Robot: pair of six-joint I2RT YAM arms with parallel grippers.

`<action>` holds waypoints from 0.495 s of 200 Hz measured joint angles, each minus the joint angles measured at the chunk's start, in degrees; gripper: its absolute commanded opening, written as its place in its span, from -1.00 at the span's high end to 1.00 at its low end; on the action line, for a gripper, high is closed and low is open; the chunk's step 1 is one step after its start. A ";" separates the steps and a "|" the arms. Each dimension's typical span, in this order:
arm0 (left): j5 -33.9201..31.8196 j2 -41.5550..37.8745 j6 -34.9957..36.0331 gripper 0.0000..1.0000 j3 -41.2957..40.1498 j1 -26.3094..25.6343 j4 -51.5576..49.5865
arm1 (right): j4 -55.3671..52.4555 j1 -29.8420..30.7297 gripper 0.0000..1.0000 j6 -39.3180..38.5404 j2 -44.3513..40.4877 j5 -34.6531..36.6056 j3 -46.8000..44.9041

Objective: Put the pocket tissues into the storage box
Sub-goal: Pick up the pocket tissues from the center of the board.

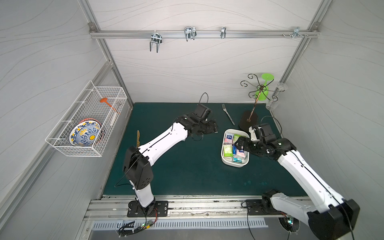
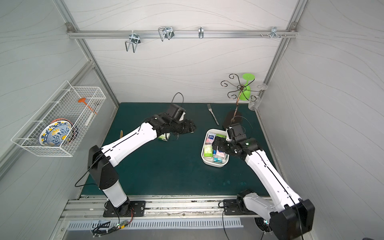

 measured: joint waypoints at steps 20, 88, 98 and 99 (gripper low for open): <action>-2.43 -2.54 -2.47 -0.75 -8.09 5.42 0.50 | 0.81 4.02 -0.98 -0.42 4.37 1.79 2.23; -6.38 -0.31 -14.80 -0.99 -16.20 15.32 0.81 | 1.75 7.52 -0.98 -2.03 9.81 2.64 4.81; -6.29 1.51 -16.35 -0.99 -15.89 16.48 0.92 | 1.75 7.52 -0.98 -2.32 9.81 2.73 4.98; -6.25 1.77 -16.59 -0.99 -15.80 16.65 0.90 | 1.75 7.52 -0.98 -2.32 9.81 2.73 4.98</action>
